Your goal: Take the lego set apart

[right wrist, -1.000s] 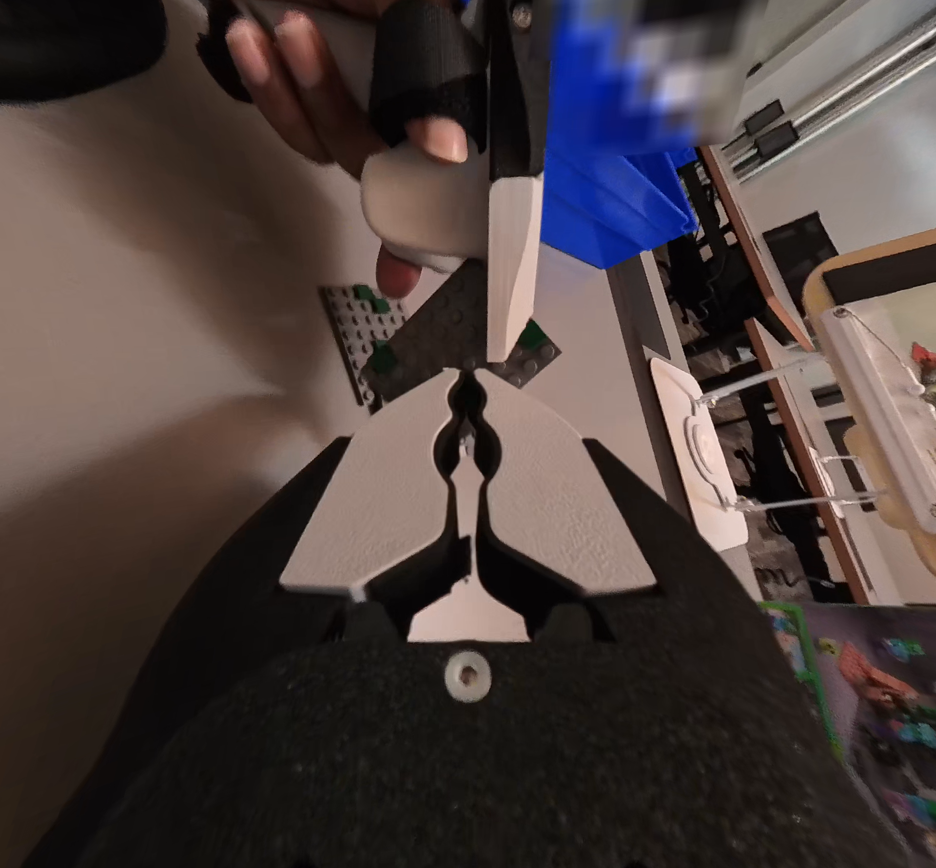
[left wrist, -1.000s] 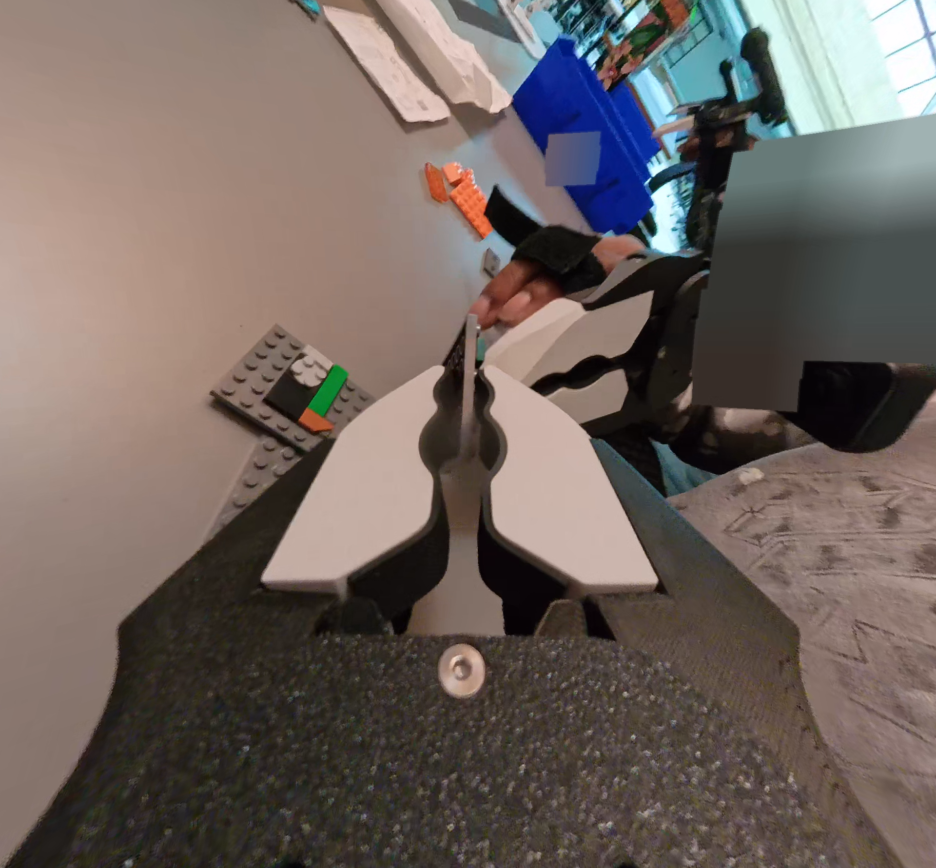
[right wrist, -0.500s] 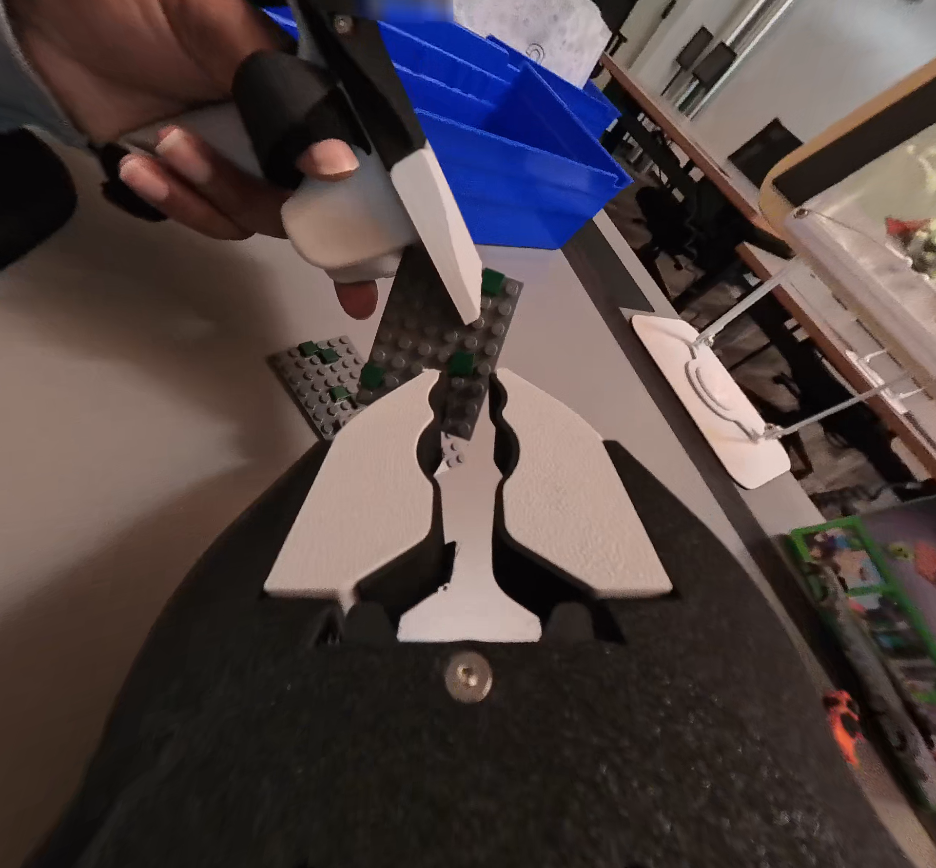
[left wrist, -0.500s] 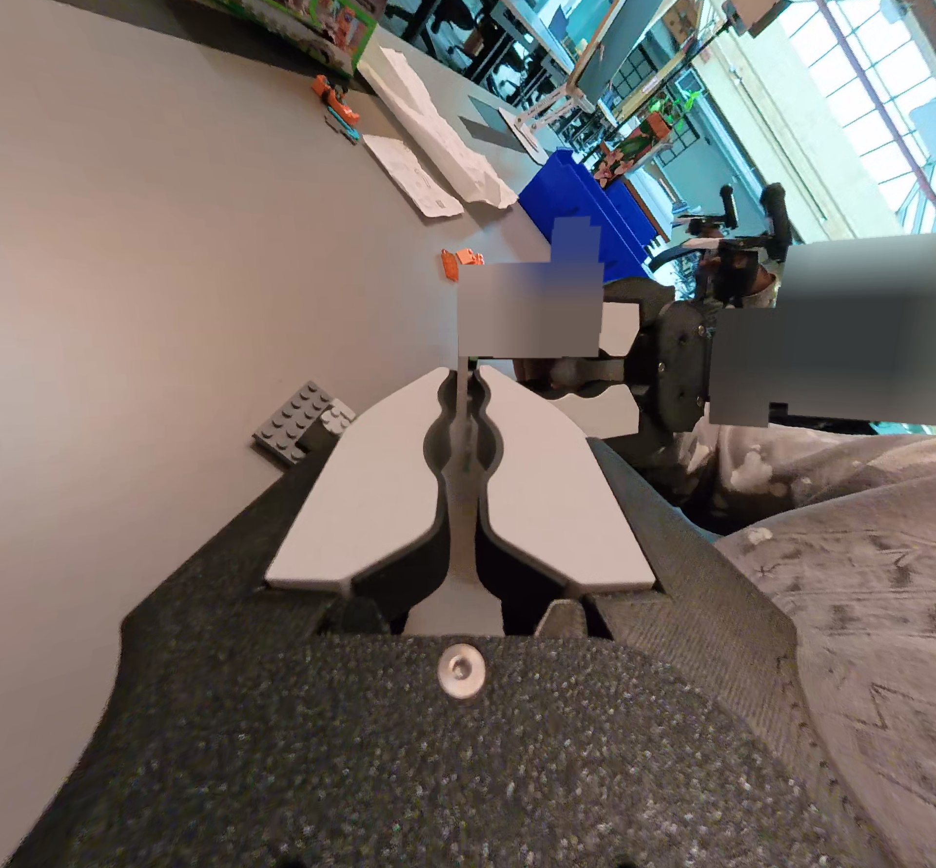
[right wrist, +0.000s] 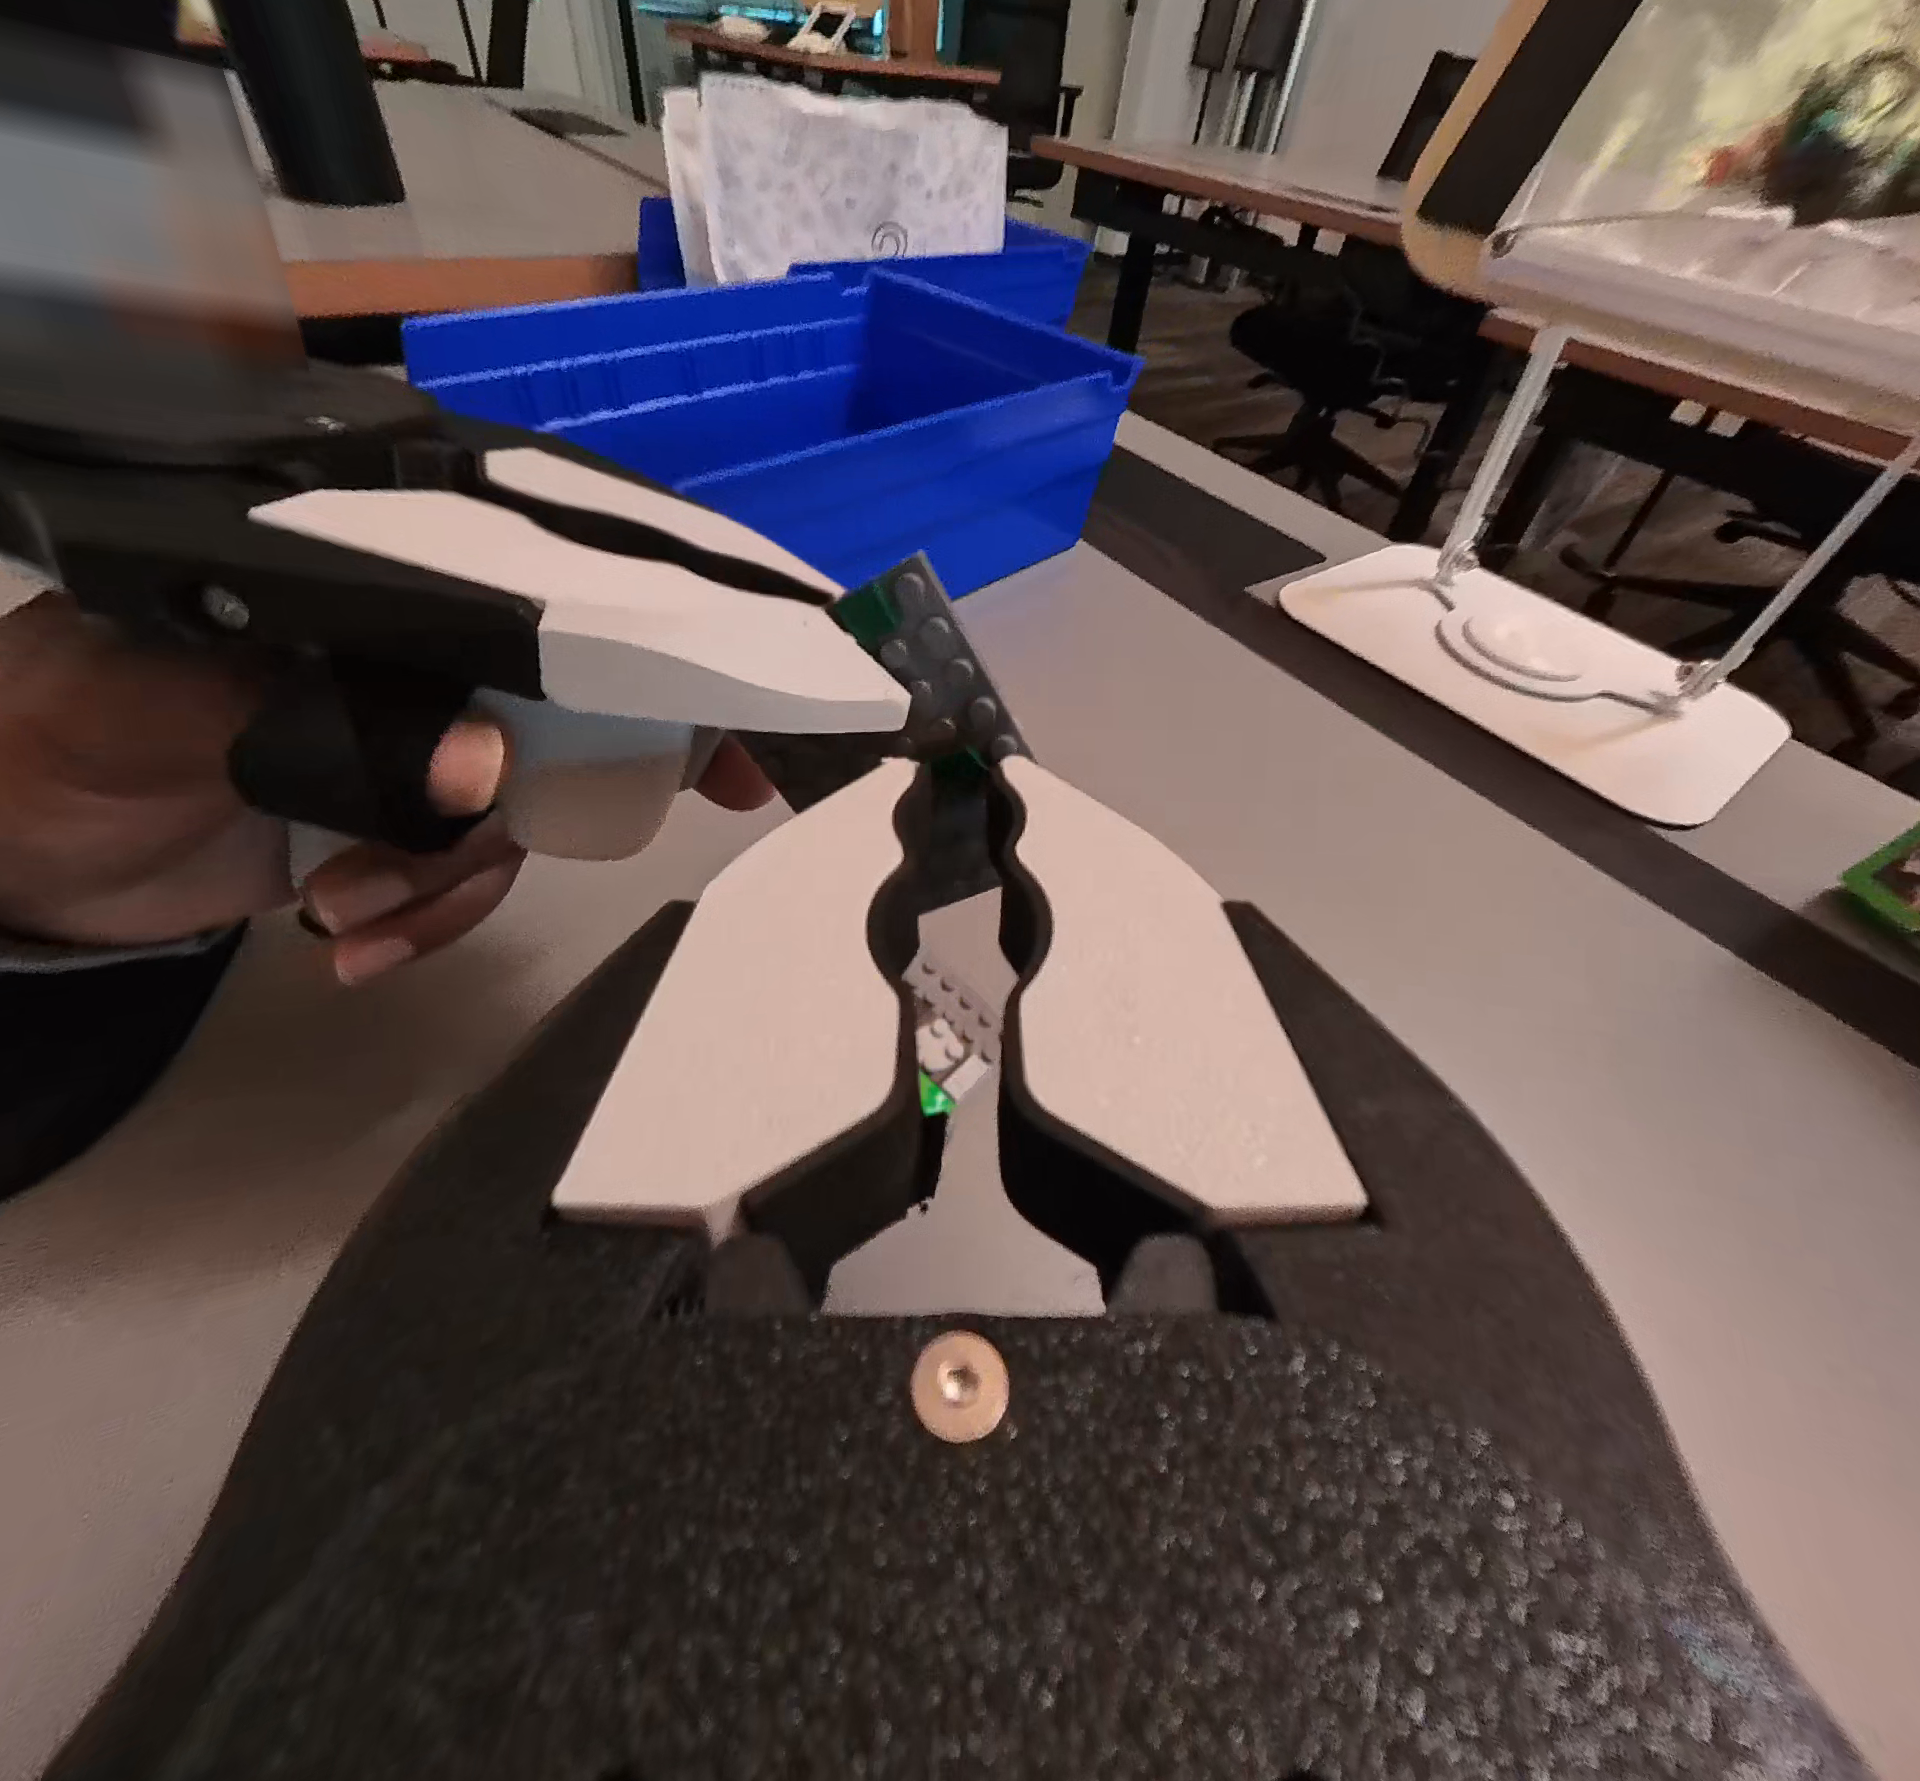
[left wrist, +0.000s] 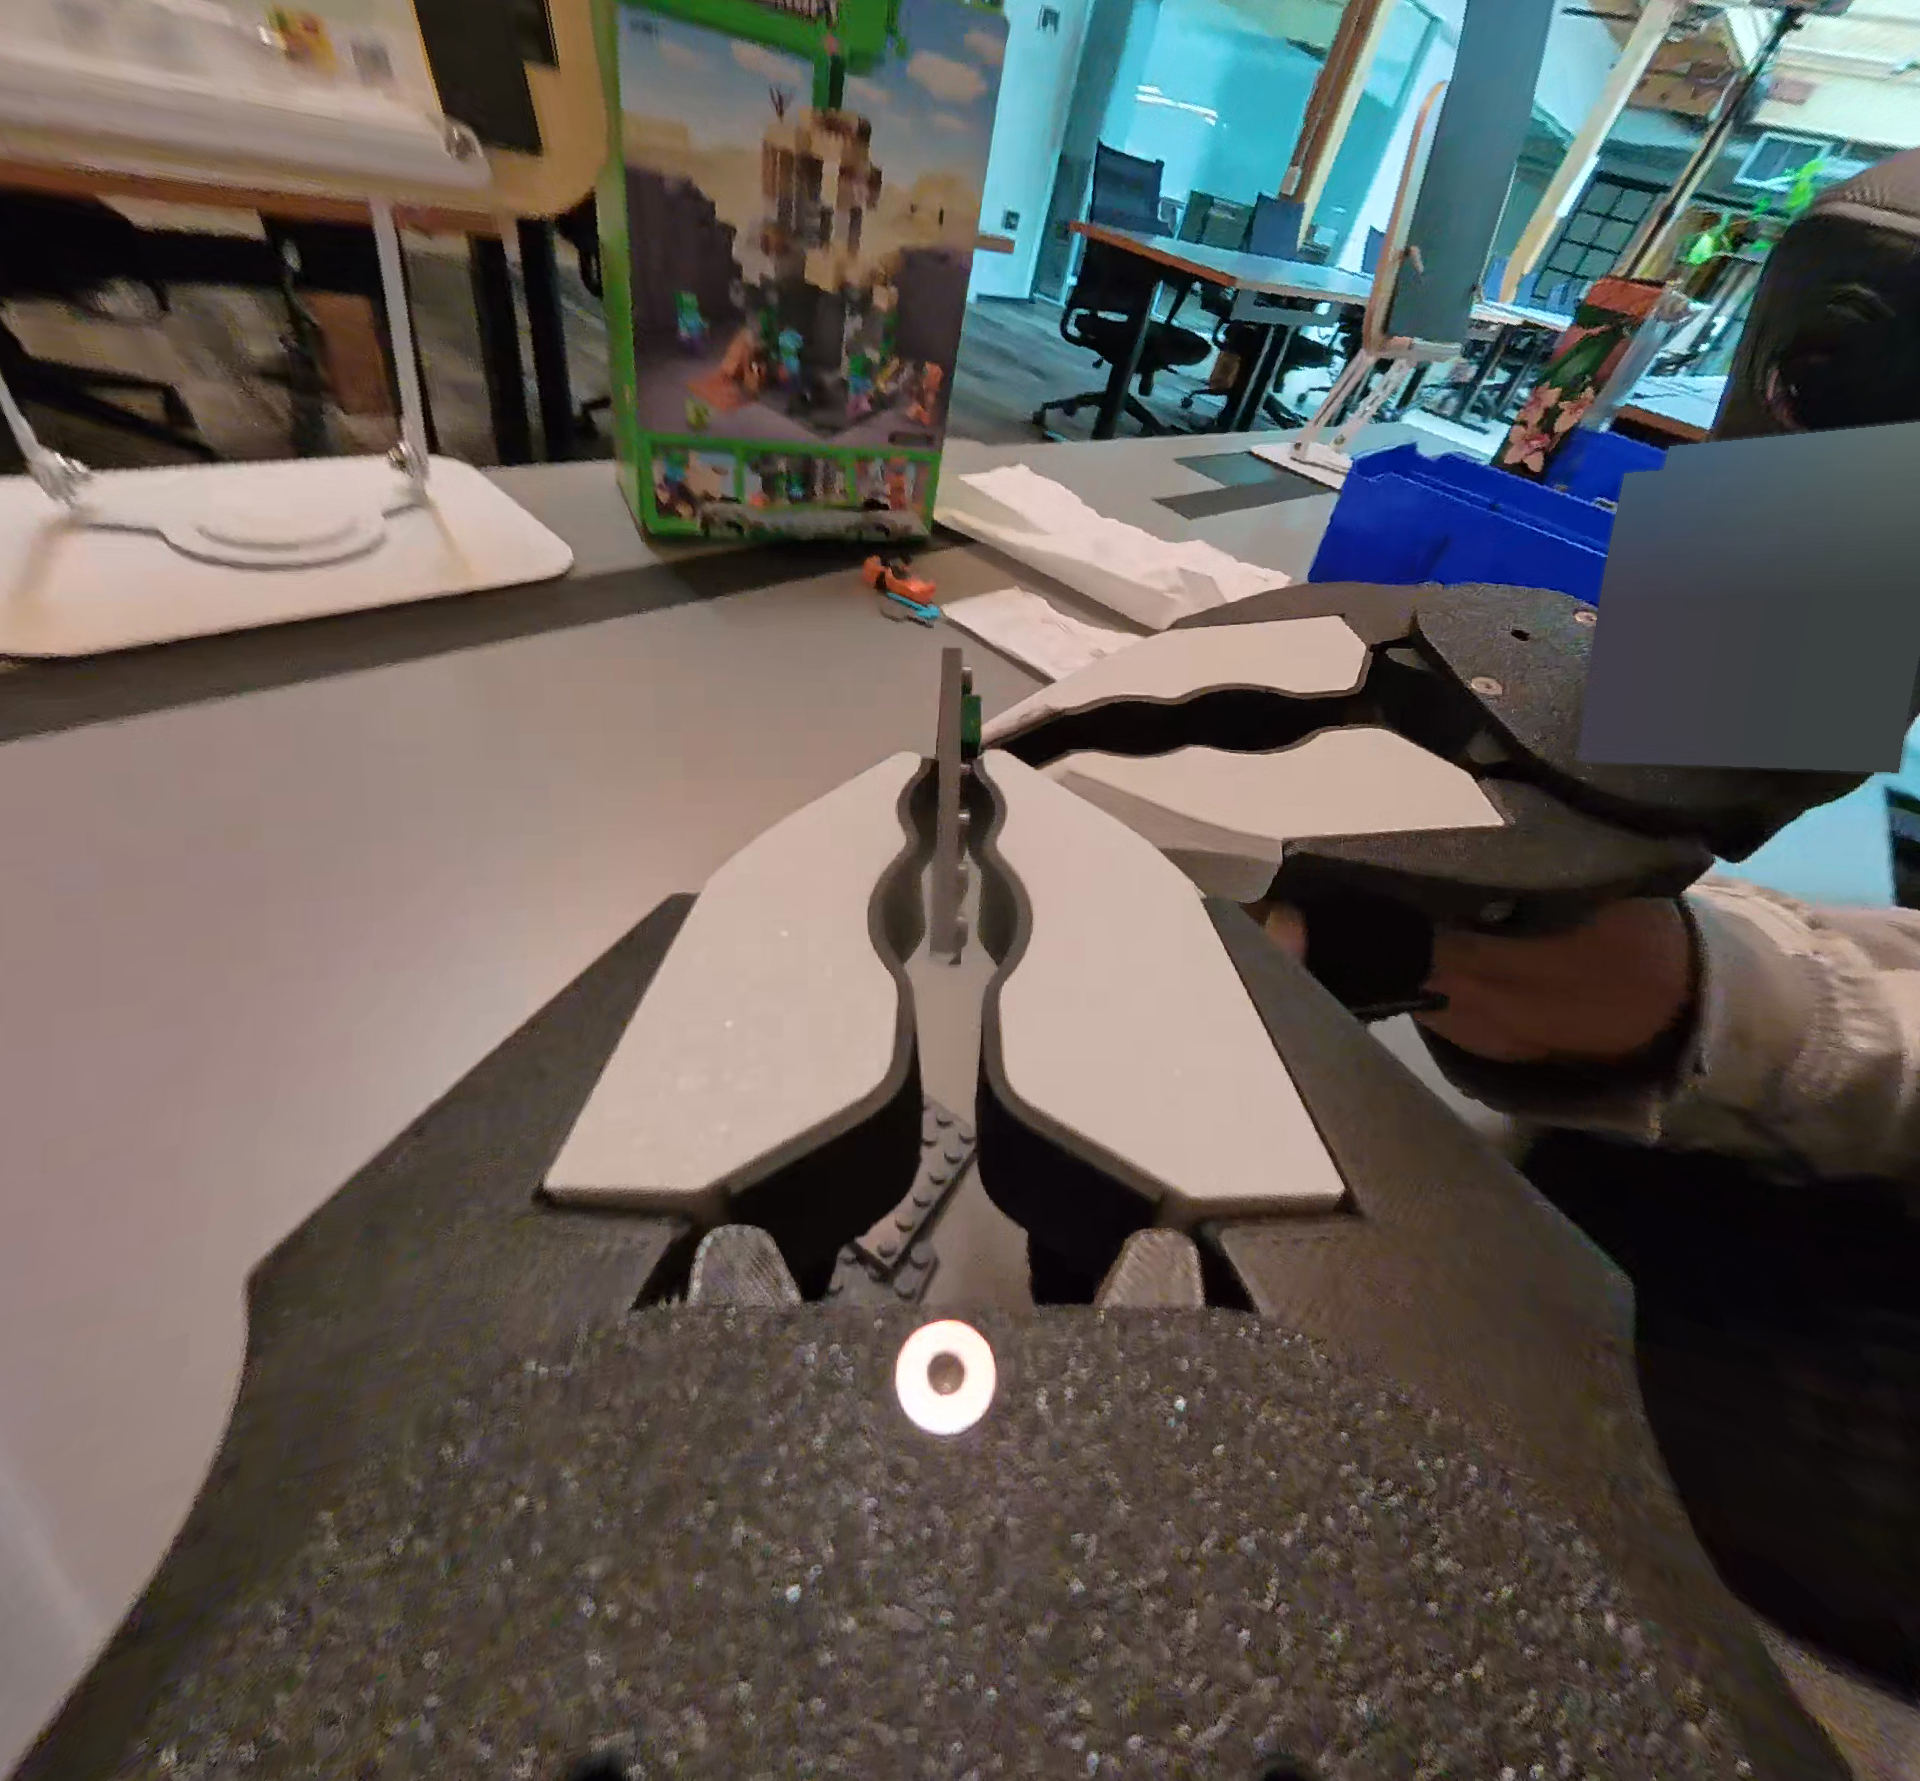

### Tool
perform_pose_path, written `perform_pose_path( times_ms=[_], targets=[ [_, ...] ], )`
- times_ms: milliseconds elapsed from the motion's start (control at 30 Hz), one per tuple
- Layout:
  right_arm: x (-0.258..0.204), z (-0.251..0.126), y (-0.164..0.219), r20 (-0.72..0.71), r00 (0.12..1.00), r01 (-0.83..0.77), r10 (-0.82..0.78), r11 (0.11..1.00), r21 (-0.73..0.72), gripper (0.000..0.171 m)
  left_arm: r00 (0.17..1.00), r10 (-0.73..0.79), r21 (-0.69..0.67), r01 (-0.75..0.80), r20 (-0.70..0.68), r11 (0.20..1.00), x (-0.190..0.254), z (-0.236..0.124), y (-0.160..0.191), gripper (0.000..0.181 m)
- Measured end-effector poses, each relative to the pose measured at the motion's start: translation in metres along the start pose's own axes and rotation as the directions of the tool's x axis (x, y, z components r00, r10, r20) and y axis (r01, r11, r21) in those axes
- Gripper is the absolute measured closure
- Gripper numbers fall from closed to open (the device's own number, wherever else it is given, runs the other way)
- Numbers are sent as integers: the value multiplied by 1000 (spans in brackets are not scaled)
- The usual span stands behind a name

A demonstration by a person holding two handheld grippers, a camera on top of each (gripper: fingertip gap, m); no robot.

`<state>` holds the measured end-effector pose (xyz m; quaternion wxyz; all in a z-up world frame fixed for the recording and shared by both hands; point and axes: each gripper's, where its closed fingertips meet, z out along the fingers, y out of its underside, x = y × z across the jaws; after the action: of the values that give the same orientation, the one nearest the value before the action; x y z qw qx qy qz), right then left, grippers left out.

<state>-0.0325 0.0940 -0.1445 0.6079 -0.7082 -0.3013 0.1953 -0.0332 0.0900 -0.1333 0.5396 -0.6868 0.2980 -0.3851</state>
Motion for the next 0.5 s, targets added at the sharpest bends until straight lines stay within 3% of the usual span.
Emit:
perform_pose_path(
  times_ms=[500],
  targets=[
    [2,-8,-21,30,1000,-11,8,996,93,162,998,59,56,-57,-37,997,15,-4,-16,172]
  ],
)
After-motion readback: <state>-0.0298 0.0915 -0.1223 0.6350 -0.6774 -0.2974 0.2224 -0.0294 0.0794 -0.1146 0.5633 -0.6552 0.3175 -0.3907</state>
